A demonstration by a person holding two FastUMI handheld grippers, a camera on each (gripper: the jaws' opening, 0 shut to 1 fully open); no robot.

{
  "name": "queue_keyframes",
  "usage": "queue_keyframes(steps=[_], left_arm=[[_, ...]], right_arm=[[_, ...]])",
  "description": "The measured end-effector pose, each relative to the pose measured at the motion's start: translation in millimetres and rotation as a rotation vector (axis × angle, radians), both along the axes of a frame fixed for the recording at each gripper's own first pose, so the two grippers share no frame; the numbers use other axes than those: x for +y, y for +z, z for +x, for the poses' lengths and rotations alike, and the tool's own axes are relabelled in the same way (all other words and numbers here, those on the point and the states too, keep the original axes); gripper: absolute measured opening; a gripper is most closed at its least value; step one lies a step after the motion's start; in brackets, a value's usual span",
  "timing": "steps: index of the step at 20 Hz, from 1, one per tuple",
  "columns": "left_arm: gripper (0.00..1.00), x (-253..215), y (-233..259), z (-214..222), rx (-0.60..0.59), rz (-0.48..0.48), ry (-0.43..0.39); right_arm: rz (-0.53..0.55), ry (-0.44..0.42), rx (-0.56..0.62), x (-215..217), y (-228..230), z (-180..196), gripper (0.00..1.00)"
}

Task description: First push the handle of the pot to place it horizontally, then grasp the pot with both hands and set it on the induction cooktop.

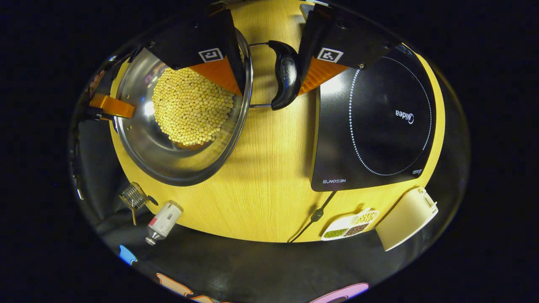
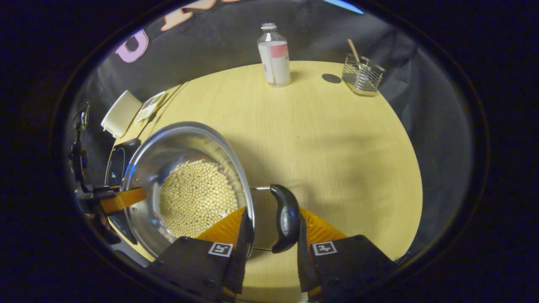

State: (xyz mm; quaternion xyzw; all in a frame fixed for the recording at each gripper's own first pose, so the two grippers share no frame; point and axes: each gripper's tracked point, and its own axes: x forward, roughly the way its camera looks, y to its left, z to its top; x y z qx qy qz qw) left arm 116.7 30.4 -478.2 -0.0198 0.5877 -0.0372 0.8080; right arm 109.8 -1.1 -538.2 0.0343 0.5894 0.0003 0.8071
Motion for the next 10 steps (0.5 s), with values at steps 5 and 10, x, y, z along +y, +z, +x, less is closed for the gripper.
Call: queue_keyframes(steps=[5,10], left_arm=[[0.63,-2.1,5.7,-13.3,0.045,-0.035,0.033],[0.65,-0.3,30.3,-16.0,-0.003,-0.009,0.031]], right_arm=[[0.021,0.006,-0.002,-1.1,9.5,-9.9,0.47],[0.054,0.01,-0.014,1.6,22.8,-10.2,0.47]])
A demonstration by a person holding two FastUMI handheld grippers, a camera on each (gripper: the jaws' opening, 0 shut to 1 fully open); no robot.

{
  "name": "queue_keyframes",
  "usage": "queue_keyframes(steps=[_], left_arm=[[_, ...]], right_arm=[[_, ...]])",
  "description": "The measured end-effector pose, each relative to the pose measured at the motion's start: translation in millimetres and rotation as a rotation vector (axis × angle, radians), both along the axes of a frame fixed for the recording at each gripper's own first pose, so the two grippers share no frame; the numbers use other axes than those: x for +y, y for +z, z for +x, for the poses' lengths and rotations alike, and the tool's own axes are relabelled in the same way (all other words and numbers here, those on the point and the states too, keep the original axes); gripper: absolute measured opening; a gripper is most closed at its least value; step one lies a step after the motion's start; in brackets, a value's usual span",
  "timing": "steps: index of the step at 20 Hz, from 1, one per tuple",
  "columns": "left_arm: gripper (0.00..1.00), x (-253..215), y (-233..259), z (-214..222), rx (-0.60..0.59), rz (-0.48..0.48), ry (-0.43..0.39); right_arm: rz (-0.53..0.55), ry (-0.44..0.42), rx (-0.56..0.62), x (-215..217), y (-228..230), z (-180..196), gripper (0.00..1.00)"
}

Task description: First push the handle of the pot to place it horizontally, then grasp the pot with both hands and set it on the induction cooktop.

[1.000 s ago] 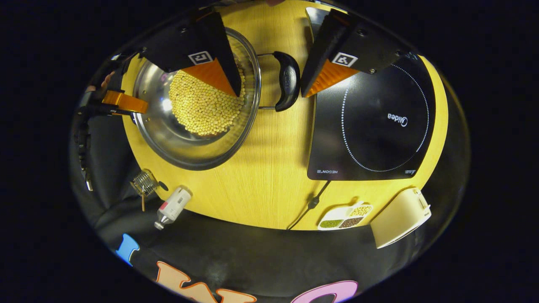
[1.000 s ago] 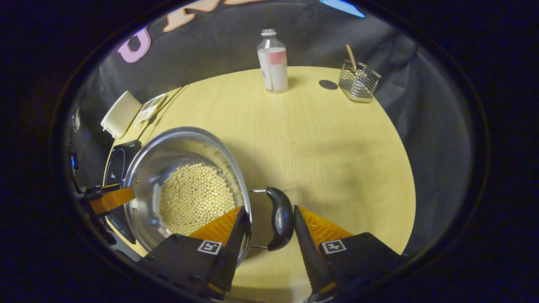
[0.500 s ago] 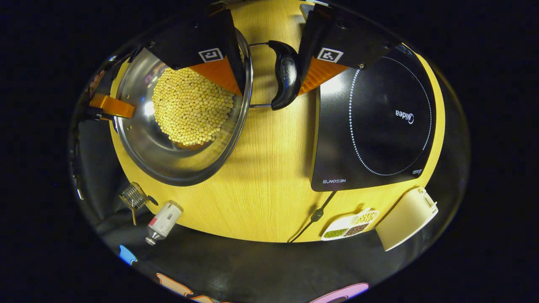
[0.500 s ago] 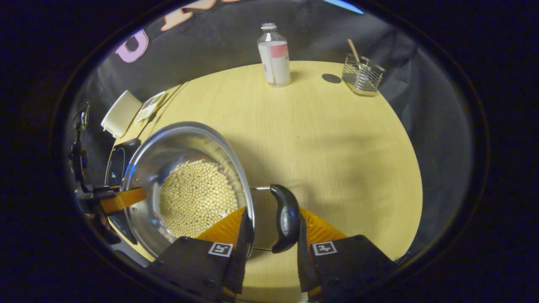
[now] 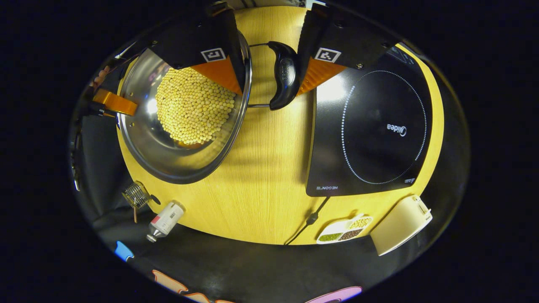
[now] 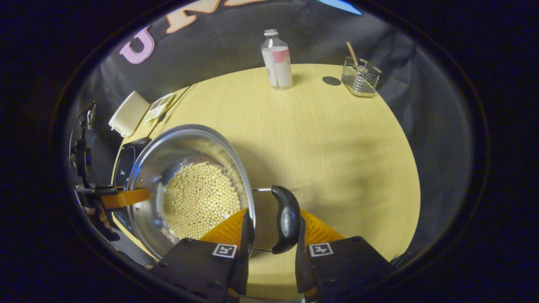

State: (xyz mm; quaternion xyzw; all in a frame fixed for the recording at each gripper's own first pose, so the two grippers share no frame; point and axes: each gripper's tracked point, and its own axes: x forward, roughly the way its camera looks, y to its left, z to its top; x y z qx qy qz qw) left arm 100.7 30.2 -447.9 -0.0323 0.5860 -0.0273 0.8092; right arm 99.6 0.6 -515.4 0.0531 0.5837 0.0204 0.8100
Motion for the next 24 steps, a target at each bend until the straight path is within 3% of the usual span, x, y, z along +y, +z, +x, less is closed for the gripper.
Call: queue_keyframes(steps=[12,18,19,24], left_arm=[[0.61,63.5,60.4,-33.6,-0.062,0.065,0.073],[0.61,118.9,61.5,-27.3,-0.092,0.014,0.0],[0.61,130.5,61.8,-24.5,-0.098,0.001,-0.015],[0.61,189.4,48.2,-17.7,-0.075,-0.056,-0.063]], right_arm=[[0.101,0.077,-0.052,71.9,34.1,-12.3,0.47],[0.049,0.015,-0.055,127.1,46.1,-25.5,0.47],[0.037,0.001,-0.06,140.4,49.2,-27.6,0.41],[-0.025,-0.053,-0.05,202.8,51.1,-40.1,0.41]])
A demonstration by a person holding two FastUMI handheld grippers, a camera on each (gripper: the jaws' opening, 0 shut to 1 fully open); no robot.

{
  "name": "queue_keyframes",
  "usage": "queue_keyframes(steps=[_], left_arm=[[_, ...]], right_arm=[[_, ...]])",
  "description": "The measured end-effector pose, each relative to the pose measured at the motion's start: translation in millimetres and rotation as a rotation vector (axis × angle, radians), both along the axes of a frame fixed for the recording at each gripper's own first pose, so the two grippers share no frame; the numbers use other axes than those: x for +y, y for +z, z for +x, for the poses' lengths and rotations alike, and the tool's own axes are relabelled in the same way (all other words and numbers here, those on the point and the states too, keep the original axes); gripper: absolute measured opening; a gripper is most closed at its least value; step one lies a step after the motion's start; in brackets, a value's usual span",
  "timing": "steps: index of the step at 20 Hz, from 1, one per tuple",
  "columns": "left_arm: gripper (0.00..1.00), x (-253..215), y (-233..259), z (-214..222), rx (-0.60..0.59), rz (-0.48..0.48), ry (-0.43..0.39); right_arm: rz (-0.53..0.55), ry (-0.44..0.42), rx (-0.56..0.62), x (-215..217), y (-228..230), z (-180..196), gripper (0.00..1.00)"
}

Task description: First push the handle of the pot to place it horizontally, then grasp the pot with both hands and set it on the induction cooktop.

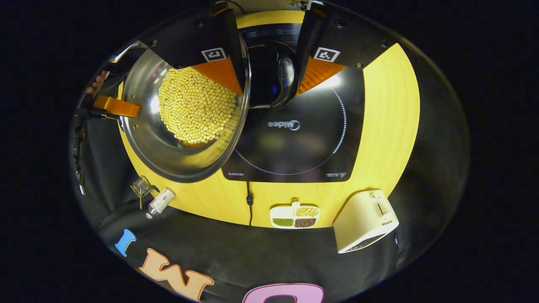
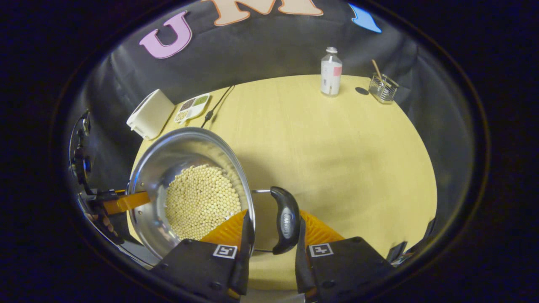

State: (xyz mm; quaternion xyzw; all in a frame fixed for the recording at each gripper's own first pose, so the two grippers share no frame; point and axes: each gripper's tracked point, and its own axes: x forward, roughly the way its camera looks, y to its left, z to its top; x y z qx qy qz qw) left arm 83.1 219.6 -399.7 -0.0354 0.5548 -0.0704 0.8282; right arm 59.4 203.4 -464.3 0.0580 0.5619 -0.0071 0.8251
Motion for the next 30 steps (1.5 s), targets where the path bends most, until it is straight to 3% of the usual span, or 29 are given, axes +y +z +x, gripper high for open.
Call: queue_keyframes(steps=[5,6,14,15,24,25,29,30], left_arm=[[0.6,40.1,-8.2,5.3,0.01,-0.019,-0.014],[0.6,45.5,-6.3,8.2,0.002,-0.015,-0.02],[0.6,79.7,-2.8,37.0,-0.068,0.017,-0.05],[0.6,86.2,-4.2,40.9,-0.076,0.027,-0.047],[0.62,127.7,-4.7,62.4,-0.117,0.107,-0.022],[0.63,130.2,-4.9,64.4,-0.122,0.114,-0.023],[0.65,135.1,-6.3,70.3,-0.139,0.13,-0.041],[0.66,136.2,-6.0,71.9,-0.139,0.139,-0.042]], right_arm=[[-0.022,-0.011,0.023,42.2,-4.0,-0.7,0.41],[-0.022,-0.016,0.03,47.8,-6.4,-0.8,0.47],[-0.005,-0.036,0.03,85.7,-14.2,23.4,0.47],[-0.001,-0.029,0.031,92.1,-15.0,28.2,0.41],[0.017,-0.006,0.03,133.2,-23.0,49.5,0.41],[0.014,-0.01,0.029,135.1,-23.0,50.0,0.47],[-0.002,-0.032,0.018,138.4,-24.3,43.6,0.47],[0.0,-0.032,0.013,139.4,-24.3,43.5,0.41]])
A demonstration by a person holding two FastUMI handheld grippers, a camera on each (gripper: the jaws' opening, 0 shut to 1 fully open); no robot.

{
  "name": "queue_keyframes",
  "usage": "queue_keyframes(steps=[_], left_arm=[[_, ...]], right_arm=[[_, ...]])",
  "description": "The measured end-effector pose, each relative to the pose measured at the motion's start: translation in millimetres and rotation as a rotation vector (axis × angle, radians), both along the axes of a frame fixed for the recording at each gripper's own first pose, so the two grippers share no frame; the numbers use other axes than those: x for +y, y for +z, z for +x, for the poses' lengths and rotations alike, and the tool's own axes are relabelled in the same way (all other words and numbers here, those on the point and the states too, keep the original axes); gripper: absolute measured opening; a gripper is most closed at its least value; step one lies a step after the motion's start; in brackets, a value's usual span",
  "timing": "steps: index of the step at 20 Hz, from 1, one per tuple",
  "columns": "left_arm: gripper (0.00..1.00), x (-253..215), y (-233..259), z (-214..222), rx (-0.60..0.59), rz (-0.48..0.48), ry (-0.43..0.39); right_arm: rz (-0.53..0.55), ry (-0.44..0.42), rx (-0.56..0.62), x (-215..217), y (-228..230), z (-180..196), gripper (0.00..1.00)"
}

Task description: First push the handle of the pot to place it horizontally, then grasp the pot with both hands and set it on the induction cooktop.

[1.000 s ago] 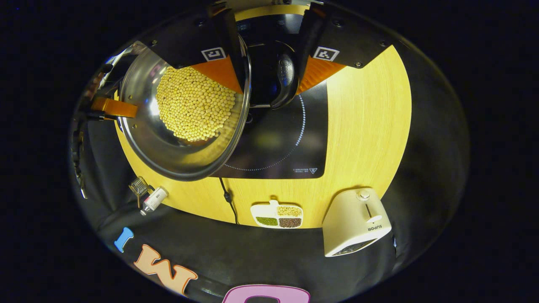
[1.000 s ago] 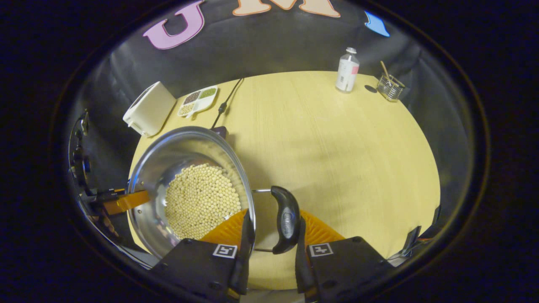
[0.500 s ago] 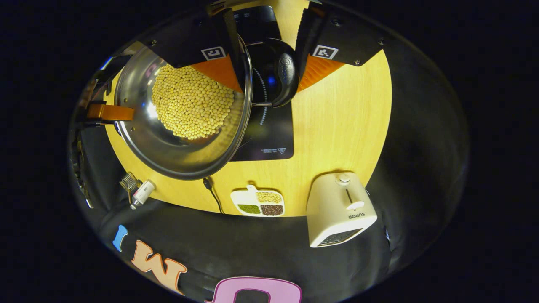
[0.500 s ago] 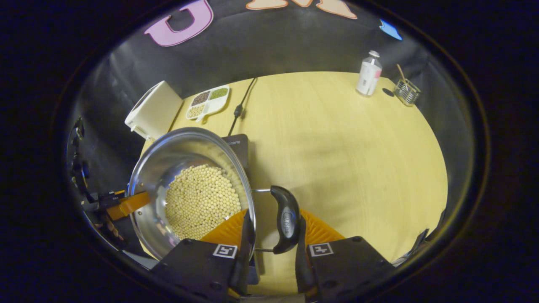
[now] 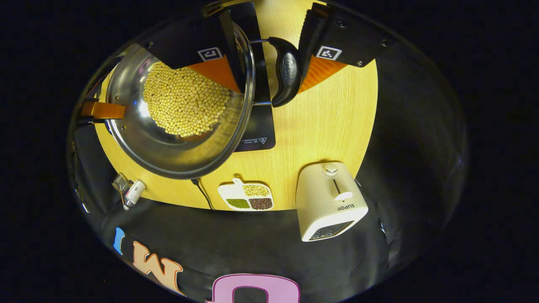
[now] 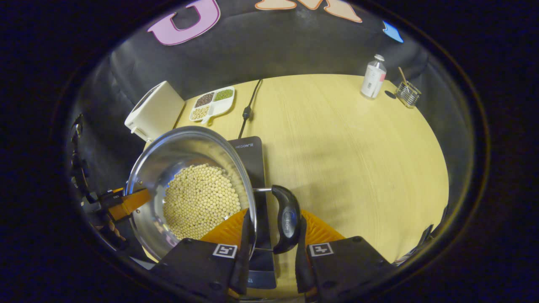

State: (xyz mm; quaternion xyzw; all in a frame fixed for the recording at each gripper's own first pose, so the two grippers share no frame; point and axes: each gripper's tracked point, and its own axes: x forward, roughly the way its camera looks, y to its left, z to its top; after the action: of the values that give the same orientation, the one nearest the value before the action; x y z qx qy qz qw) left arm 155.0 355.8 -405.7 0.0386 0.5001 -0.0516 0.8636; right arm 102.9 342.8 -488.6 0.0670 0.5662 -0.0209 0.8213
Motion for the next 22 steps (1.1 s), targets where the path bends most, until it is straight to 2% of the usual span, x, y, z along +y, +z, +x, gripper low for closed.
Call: queue_keyframes(steps=[4,6,8,9,11,12,13,14,16,20,21,22], left_arm=[[0.71,1.3,-0.6,-5.5,0.021,0.01,0.007],[0.74,1.6,0.1,-10.2,0.033,0.011,0.014],[0.74,2.2,2.9,-12.4,0.03,0.008,0.021],[0.73,3.3,7.0,-11.5,0.011,0.01,0.029],[0.72,6.3,18.1,-5.0,-0.043,0.034,0.029],[0.72,6.8,25.7,-2.0,-0.065,0.056,0.019],[0.72,9.0,33.0,0.5,-0.093,0.084,0.011],[0.73,11.3,43.0,6.0,-0.128,0.112,0.007],[0.78,12.2,64.9,13.1,-0.206,0.152,0.0],[0.78,-11.6,88.7,4.9,-0.271,0.121,-0.012],[0.78,-18.4,91.7,0.9,-0.278,0.106,-0.01],[0.78,-26.4,95.0,-2.5,-0.285,0.09,-0.007]], right_arm=[[0.014,0.019,-0.019,-1.6,0.1,2.1,0.44],[0.013,0.017,-0.031,-3.8,2.1,4.1,0.54],[0.02,0.018,-0.041,-1.3,2.8,7.0,0.53],[0.036,0.016,-0.05,1.3,7.8,8.4,0.53],[0.051,0.016,-0.05,3.8,9.0,7.2,0.65],[0.053,0.018,-0.056,2.4,12.0,7.1,0.67],[0.049,0.017,-0.069,-0.6,16.6,8.5,0.74],[0.046,0.017,-0.084,-3.7,21.0,9.5,0.74],[0.035,0.025,-0.115,-12.4,33.6,9.1,0.83],[0.016,0.04,-0.166,-34.1,56.5,2.6,0.9],[0.01,0.039,-0.185,-40.5,62.9,2.0,0.96],[0.003,0.042,-0.205,-47.5,68.4,1.4,0.96]])
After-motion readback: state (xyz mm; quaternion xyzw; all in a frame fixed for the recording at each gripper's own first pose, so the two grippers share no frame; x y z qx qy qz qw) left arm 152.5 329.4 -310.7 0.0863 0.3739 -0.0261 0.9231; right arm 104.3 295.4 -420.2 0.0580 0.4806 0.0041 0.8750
